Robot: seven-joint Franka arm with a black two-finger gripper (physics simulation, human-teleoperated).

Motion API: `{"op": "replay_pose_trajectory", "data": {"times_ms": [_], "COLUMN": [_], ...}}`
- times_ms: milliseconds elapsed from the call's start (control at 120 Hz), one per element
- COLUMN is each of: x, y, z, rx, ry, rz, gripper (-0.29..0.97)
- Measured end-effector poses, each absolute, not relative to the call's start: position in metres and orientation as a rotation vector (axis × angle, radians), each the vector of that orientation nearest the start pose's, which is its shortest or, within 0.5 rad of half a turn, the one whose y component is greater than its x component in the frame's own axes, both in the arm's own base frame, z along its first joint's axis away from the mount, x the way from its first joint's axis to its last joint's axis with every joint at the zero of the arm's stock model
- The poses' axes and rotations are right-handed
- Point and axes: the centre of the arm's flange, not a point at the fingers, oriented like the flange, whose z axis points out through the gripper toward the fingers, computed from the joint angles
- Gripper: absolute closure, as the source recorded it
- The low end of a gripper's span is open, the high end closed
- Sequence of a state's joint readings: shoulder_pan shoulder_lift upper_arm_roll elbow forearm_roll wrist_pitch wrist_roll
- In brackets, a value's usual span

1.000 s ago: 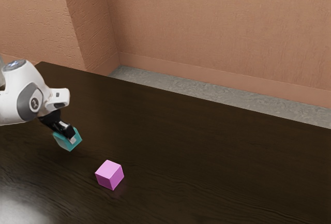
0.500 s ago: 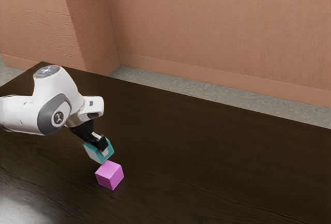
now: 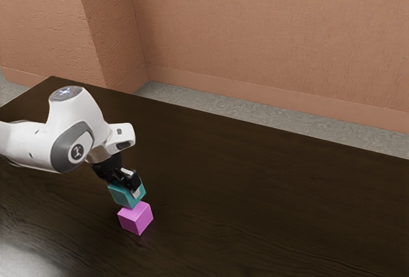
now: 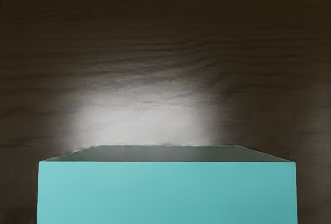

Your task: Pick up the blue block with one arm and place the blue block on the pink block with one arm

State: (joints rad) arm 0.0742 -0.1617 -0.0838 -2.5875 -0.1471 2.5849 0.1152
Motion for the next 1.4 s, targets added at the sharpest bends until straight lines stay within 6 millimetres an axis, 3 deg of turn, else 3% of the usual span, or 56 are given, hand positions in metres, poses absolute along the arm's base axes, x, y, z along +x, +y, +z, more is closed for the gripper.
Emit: {"op": "replay_pose_trajectory", "data": {"times_ms": [383, 800, 1400], "x": [0.445, 0.43, 0.434], "y": [-0.018, -0.016, -0.011], "z": [0.326, 0.32, 0.316], "rx": [-3.204, -3.2, -3.134], "ry": [-0.112, -0.235, -0.124], "rz": [-0.235, -0.202, -0.191], "gripper": [0.3, 0.28, 0.28]}}
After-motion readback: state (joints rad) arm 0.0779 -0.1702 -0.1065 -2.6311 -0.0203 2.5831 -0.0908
